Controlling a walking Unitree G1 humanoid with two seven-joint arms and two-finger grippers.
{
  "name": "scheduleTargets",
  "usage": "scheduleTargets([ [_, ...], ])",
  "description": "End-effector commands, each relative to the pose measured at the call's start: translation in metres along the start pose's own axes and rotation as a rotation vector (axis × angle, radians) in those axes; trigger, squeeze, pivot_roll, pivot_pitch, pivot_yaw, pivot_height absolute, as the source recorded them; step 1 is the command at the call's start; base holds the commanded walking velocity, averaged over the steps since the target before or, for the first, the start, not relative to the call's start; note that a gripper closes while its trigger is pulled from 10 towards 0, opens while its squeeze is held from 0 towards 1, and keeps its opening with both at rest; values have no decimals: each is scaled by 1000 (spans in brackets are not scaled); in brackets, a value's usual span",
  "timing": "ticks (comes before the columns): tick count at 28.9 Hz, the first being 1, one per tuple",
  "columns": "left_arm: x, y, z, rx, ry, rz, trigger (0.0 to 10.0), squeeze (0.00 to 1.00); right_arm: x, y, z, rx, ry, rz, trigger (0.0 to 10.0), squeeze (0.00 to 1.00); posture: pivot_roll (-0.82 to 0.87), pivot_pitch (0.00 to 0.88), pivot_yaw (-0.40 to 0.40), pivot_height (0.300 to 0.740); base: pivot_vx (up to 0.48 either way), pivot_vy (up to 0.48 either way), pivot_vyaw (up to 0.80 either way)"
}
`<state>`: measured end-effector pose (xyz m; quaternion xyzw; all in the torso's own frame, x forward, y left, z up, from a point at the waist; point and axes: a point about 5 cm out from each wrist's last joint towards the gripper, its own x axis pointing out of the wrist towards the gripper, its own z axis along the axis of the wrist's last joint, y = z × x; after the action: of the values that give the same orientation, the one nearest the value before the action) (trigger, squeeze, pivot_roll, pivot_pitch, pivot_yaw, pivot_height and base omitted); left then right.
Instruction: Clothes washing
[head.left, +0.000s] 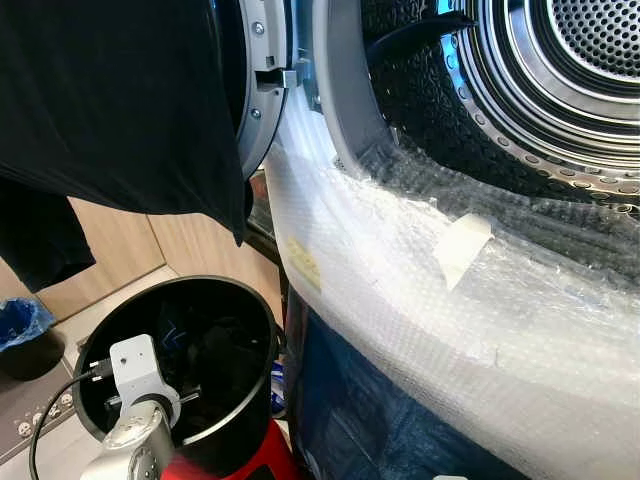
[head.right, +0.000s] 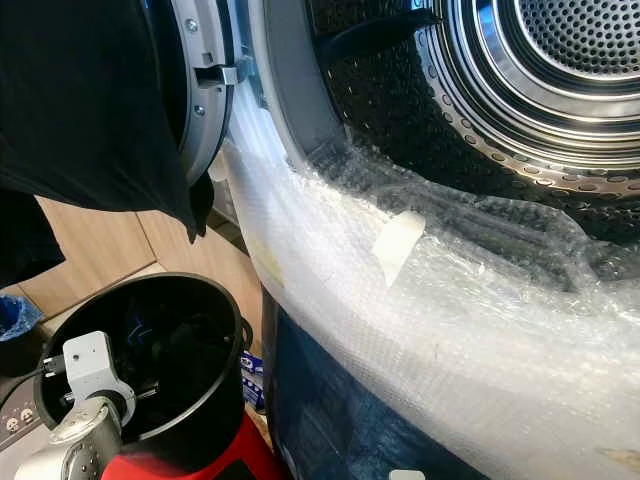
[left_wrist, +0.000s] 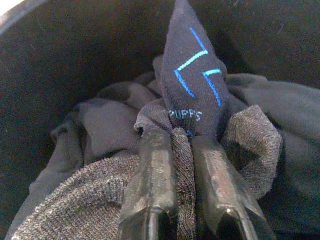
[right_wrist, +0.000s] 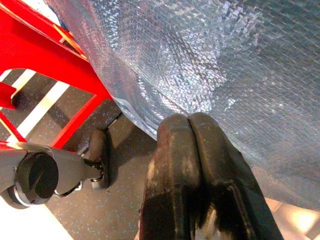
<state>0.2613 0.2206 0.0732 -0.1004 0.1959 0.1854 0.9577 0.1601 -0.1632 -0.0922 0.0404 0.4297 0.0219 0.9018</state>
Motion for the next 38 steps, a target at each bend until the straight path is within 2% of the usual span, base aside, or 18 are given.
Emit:
scheduleTargets([
  [1, 0, 0, -2, 24, -9, 12, 0, 0, 0, 0, -2, -1, 13, 4, 10000, 0, 138, 32, -7, 740, 0, 0, 0],
  [3, 0, -1, -1, 22, -19, -5, 0, 0, 0, 0, -2, -2, 13, 5, 10000, 0, 138, 32, -7, 740, 0, 0, 0],
  [4, 1, 0, -1, 30, -21, 18, 3137, 0, 0, 0, -2, -2, 13, 6, 10000, 0, 138, 32, -7, 740, 0, 0, 0],
  [5, 2, 2, -4, 60, -14, 42, 8314, 0, 0, 0, -2, -3, 14, 7, 10000, 0, 137, 25, -6, 740, 0, 0, 0],
  [6, 3, 3, -5, 89, -5, 45, 10000, 0, 0, 1, -2, -4, 14, 8, 10000, 0, 137, 25, -6, 740, 0, 0, 0],
  [9, 5, 4, -9, 125, -4, 42, 10000, 0, 0, 1, -2, -6, 15, 12, 10000, 0, 137, 17, -7, 740, 0, 0, 0],
  [11, 6, 3, -8, 92, -16, 36, 10000, 0, 0, 1, -2, -9, 16, 14, 10000, 0, 139, 11, -13, 740, 0, 0, 0],
  [12, 7, 4, -3, 133, -58, 53, 10000, 0, 0, 0, -2, -13, 16, 15, 10000, 0, 143, 10, -20, 740, 0, 0, 0],
  [13, 7, 4, -3, 133, -58, 53, 10000, 0, 0, 0, -2, -13, 16, 15, 10000, 0, 143, 10, -20, 740, 0, 0, 0],
  [14, 8, -4, 6, 332, -158, -8, 10000, 0, 0, -1, -1, -20, 17, 16, 10000, 0, 149, 8, -24, 740, 0, 0, 0],
  [15, 8, -5, 9, 345, -180, -17, 10000, 0, 0, -1, 0, -22, 15, 17, 10000, 0, 149, 7, -22, 740, 0, 0, 0],
  [18, 10, 0, 8, 279, -153, 4, 10000, 0, 1, 1, 3, -19, 5, 15, 10000, 0, 136, 14, -5, 740, 0, 0, 0],
  [21, 12, 3, 6, 332, -144, -11, 10000, 0, 3, 3, 7, 13, -18, 2, 10000, 0, 120, 14, 18, 740, 0, 0, 0],
  [23, 13, 0, 6, 322, -149, -22, 10000, 0, 2, 3, 6, 35, -20, -4, 10000, 0, 124, 17, 15, 740, 0, 0, 0],
  [27, 13, -3, 6, 284, -163, -24, 10000, 0, 0, 3, -1, 18, 6, 3, 10000, 0, 134, 21, 6, 740, 0, 0, 0],
  [33, 14, 0, 6, 298, -165, -10, 10000, 0, 0, 0, -1, 31, 1, 0, 10000, 0, 136, 27, 2, 740, 0, 0, -800],
  [38, 14, 0, 7, 291, -177, -9, 10000, 0, 0, 0, 1, 24, -8, 3, 10000, 0, 131, 29, 4, 740, 0, 0, 0],
])
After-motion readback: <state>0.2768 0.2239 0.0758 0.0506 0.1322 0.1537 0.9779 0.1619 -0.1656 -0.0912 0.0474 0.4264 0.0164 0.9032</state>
